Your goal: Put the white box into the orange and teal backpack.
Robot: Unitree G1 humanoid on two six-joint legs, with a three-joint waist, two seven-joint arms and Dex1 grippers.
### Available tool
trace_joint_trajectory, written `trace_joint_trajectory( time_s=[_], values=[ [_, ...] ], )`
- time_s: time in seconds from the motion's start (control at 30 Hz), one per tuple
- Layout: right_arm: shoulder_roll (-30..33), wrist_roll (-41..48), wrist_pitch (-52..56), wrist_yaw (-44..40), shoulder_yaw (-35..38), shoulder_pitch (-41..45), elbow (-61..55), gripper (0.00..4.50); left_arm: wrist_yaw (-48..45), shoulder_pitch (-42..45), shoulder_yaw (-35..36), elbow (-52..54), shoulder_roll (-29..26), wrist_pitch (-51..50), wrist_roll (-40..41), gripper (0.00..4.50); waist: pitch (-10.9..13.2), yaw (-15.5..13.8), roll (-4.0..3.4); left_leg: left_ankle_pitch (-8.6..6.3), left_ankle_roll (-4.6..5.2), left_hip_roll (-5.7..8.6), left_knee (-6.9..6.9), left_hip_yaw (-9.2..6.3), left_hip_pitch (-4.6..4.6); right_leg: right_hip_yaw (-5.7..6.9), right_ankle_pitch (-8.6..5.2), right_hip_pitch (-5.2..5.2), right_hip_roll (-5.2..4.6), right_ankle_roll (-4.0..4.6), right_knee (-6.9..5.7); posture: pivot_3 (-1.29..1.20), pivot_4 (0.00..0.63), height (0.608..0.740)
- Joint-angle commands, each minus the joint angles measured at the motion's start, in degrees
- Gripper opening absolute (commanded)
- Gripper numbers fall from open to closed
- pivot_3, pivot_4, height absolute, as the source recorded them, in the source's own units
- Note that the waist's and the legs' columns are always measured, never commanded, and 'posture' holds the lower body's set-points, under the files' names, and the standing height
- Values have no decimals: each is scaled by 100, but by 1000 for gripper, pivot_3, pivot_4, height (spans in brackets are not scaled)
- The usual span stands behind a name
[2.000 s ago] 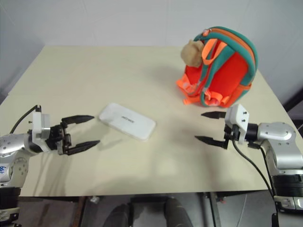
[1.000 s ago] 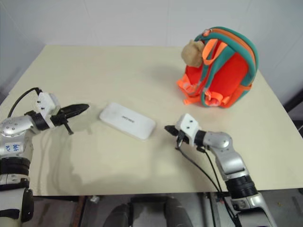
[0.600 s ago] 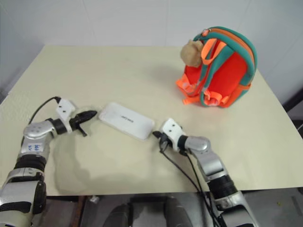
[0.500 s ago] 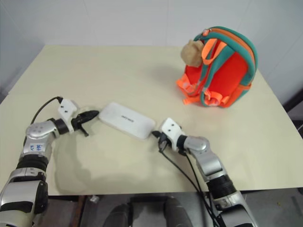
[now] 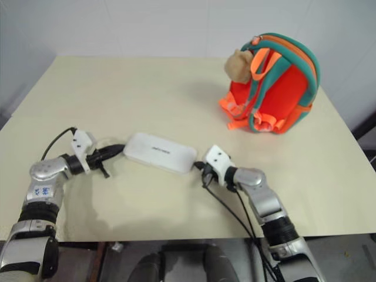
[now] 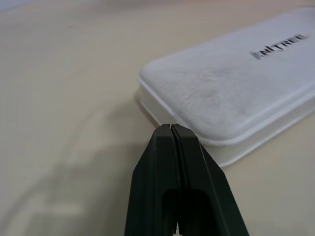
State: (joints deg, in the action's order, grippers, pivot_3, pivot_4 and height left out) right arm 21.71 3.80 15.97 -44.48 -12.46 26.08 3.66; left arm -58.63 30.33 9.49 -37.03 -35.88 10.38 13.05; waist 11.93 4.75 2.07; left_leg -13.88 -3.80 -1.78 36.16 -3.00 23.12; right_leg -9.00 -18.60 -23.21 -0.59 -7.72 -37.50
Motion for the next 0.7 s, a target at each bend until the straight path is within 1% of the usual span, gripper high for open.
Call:
trace_joint_trajectory(
  time_s=[0.03,0.2,0.37,0.5,0.7],
  values=[
    [247,233,-154,-430,106,41,-226,0,-301,-426,-142,937,12,-390,264,40,0,-11,0,0,0,0,0,-1,0,1,0,1,-2,0,1,0,150,740],
    [733,446,-211,-949,287,20,-272,0,-328,-1102,-236,1984,43,-905,434,40,0,-12,1,0,0,0,0,-3,1,1,-1,1,-3,1,2,0,150,740],
    [1108,638,-193,-1274,470,-51,-299,0,-259,-1561,-354,2676,209,-1239,550,40,0,-4,1,0,1,0,0,-2,-1,0,-1,3,-2,3,4,0,150,740],
    [1190,678,-218,-1388,494,-130,-295,0,-240,-1719,-412,2914,261,-1352,572,40,0,0,1,0,0,0,0,-3,-2,0,-2,3,0,3,5,0,150,740],
    [1188,736,-25,-1493,505,-213,-293,0,-78,-1633,-325,2824,215,-1272,459,40,0,2,1,0,1,0,0,-1,-2,-2,-2,4,0,3,7,0,150,740]
  ],
)
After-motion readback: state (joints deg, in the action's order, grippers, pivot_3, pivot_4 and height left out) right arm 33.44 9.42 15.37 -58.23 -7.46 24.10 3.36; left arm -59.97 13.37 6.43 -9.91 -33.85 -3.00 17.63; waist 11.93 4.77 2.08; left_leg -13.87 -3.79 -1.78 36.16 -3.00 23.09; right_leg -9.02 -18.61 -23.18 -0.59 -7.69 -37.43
